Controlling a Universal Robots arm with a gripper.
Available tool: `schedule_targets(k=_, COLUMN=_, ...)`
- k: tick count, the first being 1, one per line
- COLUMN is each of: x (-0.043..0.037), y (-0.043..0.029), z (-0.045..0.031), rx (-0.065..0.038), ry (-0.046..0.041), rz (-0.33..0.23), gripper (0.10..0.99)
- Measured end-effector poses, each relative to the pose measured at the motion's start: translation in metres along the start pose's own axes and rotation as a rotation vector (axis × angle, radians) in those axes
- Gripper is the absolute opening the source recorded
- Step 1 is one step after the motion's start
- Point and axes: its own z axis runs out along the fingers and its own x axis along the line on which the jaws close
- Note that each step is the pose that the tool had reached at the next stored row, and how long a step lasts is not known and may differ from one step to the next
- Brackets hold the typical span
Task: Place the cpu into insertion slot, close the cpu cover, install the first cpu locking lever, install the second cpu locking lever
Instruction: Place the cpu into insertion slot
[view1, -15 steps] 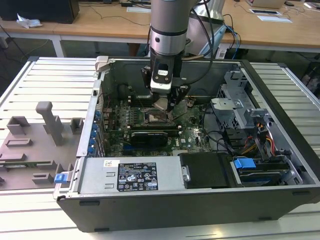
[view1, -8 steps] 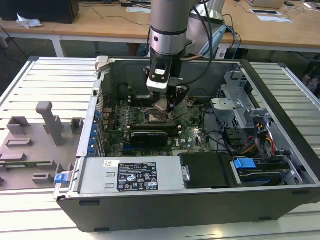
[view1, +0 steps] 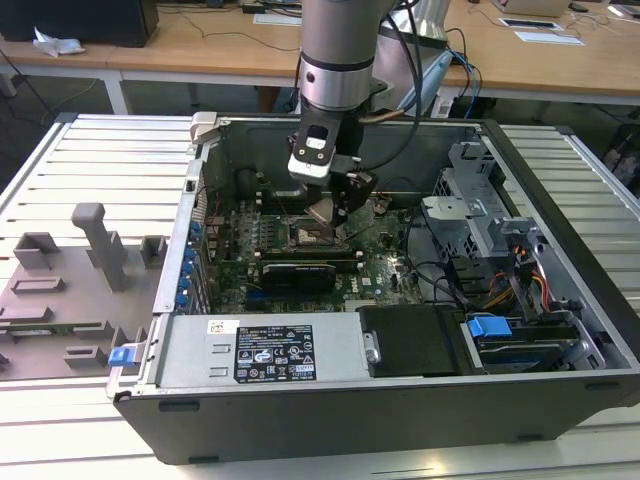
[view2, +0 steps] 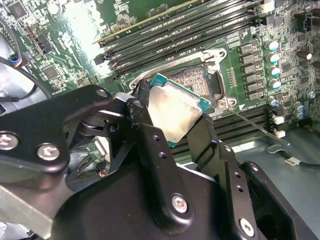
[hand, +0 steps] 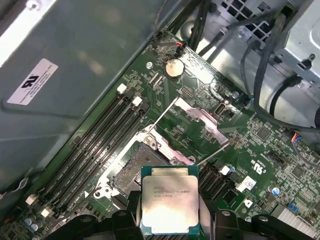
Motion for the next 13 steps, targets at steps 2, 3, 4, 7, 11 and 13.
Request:
schedule_targets(k=2, x=0.0, y=0.0, z=0.0001, rx=0.002, ry=-0.0023, rz=0.028, gripper=0.541)
schedule_targets(k=3, x=0.0, y=0.0, z=0.0002, rx=0.002, ry=-0.003, rz=0.041, gripper=0.541)
schedule_targets(k=4, x=0.0, y=0.0, z=0.0002, rx=0.003, ry=-0.0035, rz=0.048, gripper=0.541)
schedule_targets(k=7, x=0.0, y=0.0, z=0.0004, rx=0.004, ry=-0.0051, rz=0.094, gripper=0.541)
schedule_targets(k=11, x=0.0, y=0.0, z=0.0007, rx=0.005, ry=-0.0063, rz=0.135, gripper=0.541)
schedule_targets(k=13, x=0.0, y=0.0, z=0.0007, rx=0.005, ry=-0.0069, rz=0.156, gripper=0.541)
